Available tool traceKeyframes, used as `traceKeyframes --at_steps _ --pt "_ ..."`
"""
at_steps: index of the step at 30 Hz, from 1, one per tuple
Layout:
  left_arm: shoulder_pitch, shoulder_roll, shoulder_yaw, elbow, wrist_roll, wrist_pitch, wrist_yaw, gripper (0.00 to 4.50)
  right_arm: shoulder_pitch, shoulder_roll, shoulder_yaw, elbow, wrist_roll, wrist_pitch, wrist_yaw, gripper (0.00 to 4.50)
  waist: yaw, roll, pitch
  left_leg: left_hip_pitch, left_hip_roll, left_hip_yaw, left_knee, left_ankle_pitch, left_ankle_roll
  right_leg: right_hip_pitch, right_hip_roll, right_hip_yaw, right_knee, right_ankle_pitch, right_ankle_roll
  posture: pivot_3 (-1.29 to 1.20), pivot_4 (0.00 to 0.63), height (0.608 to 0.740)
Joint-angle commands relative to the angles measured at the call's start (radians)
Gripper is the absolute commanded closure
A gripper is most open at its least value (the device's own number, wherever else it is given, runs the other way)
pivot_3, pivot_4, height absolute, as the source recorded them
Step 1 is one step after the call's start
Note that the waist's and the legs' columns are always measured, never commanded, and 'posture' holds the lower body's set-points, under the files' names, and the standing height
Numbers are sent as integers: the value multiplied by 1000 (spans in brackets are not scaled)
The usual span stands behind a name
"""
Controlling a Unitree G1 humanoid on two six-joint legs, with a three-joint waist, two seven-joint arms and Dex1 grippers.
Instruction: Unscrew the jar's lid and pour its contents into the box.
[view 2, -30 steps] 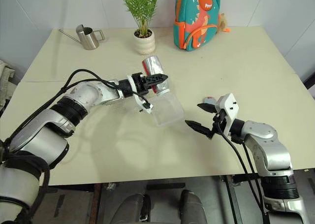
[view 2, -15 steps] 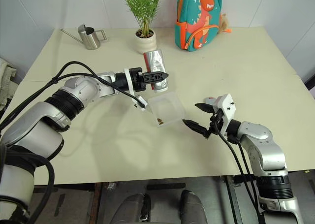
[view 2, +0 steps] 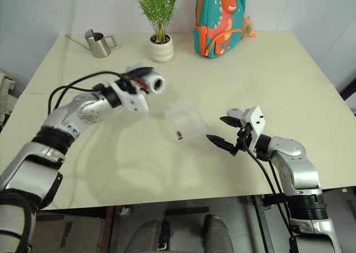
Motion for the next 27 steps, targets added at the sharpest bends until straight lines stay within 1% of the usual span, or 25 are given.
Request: traceKeyframes --at_steps 1,2,4,6,7,9,10,13,15,17,22,23,24,27 --pt "77 -4 234 -183 -317 320 -136 2276 -43 -10 4 23 -6 -47 36 26 -5 0 0 0 0 -1 0 0 0 0 0 0 0 0 0 0 150 740" --pt "117 -4 283 -240 -362 405 -141 2276 -50 -11 6 31 -8 -52 43 26 -8 0 0 0 0 0 0 0 0 0 0 1 1 0 0 0 150 740" --pt "227 4 398 -371 -461 637 -122 2276 -71 -15 10 51 -12 -61 56 26 -9 0 0 1 0 -1 0 0 0 0 0 0 0 0 0 0 150 740" --pt "312 -6 497 -466 -537 779 -92 2276 -87 -17 10 68 -15 -67 64 26 -14 0 0 1 0 0 0 0 0 0 0 1 0 0 0 0 150 740" --pt "372 -19 548 -511 -550 790 -66 2276 -95 -18 11 75 -15 -72 71 26 -15 -1 -1 2 0 0 -1 0 0 0 -1 2 0 0 0 0 150 740" --pt "504 -80 674 -602 -594 766 -1 2276 -110 -15 14 93 -19 -81 78 26 -16 -1 -1 2 1 -1 -1 0 0 0 0 2 0 0 0 0 150 740" --pt "551 -96 705 -635 -594 756 16 2276 -116 -13 15 99 -20 -83 80 26 -15 -2 -1 3 1 -2 -1 0 0 0 -1 2 0 0 0 0 150 740" --pt "622 -145 778 -671 -620 730 38 2276 -123 -6 24 107 -22 -86 90 26 -5 -4 -3 3 2 -4 -1 0 -1 1 -1 1 1 1 0 0 150 740" --pt "660 -176 810 -673 -621 640 20 2276 -129 -2 30 113 -23 -88 96 26 3 -5 -3 2 1 -4 -1 0 -1 2 -1 0 1 1 -1 0 150 740" --pt "691 -178 809 -671 -593 618 15 2276 -137 0 32 120 -25 -89 100 26 8 -7 -4 3 1 -7 -1 0 -1 2 -2 0 0 2 -2 0 150 740" --pt "736 -190 815 -656 -596 574 -12 2276 -155 1 37 139 -26 -91 112 26 6 -7 -4 3 1 -8 -1 -1 -1 2 -3 1 -1 4 -2 0 150 740" --pt "741 -192 822 -650 -601 571 -13 1756 -158 0 40 143 -27 -91 117 0 6 -7 -4 3 1 -8 -1 -1 -1 2 -2 0 -2 4 -2 0 150 740" --pt "745 -194 829 -645 -602 568 -9 1611 -160 0 42 145 -28 -92 122 0 5 -7 -5 3 1 -8 -1 -1 -1 2 -2 0 -2 4 -2 0 150 740" --pt "754 -191 836 -639 -602 559 -8 623 -164 -3 46 150 -33 -94 132 0 3 -7 -5 3 1 -7 -2 -1 -1 1 -2 0 -3 4 -2 0 150 740"
